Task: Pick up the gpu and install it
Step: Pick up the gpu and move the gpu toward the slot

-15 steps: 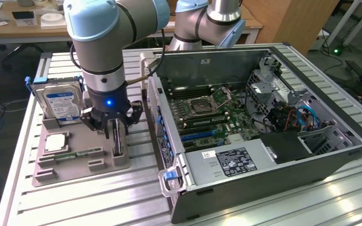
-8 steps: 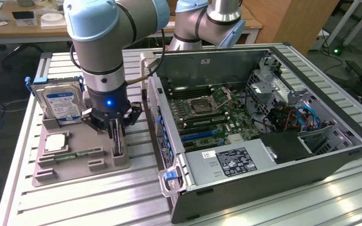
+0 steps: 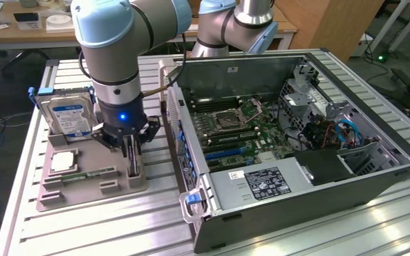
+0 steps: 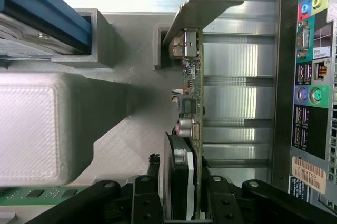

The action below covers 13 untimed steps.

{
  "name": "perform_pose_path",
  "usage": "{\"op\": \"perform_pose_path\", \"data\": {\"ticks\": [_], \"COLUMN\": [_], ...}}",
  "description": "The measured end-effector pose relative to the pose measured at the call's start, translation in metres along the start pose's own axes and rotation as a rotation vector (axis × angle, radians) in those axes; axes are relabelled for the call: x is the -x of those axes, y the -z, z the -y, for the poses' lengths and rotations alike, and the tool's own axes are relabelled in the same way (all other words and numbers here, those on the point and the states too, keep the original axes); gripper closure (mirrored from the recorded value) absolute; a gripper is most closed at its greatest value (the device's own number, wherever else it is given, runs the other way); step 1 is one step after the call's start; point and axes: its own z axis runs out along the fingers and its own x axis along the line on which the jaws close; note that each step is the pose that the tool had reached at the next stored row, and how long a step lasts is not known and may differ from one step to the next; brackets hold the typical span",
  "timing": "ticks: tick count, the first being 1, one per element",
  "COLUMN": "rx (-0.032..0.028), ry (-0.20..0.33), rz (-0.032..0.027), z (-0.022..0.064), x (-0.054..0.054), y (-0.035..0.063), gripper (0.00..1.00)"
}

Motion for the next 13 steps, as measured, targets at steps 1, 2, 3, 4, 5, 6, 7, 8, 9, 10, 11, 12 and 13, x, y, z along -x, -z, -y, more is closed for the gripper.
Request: {"op": "perform_pose_path", "data": {"ticks": [1,2,3,4,5,6,7,8,9,10,11,12,13], "rx": [0.0000,0.0002,0.0000,0.0001,0.0001,0.0000,0.0001,0.0001,0.0001,0.0001,0.0001,0.0001,0.0001], "ry": [0.000,0.000,0.000,0.000,0.000,0.000,0.000,0.000,0.000,0.000,0.000,0.000,0.000], "rz": [0.0000,0.0001,0.0001,0.0001,0.0001,-0.0001,0.0000,0.0000,0.0001,0.0001,0.0001,0.0001,0.0001], "z": [0.0000,0.0000,0.0000,0.0000,0.0000,0.0000,0.0000,0.0000,0.0000,0.0000,0.0000,0.0000,0.0000], "x": [0.0000,0.0000,0.0000,0.0000,0.0000,-0.0001,-0.0001,-0.0001,-0.0001,-0.0001,-0.0001,-0.0001,-0.0001], "y": [0.0000,-0.0001,-0.0001,-0.0001,-0.0001,-0.0001,-0.0001,-0.0001,-0.0001,-0.0001,-0.0002,-0.0002,-0.0002], "gripper": [0.61,0.61,0.61,0.61,0.63,0.69,0.69,0.72,0.72,0.72,0.72,0.72,0.72]}}
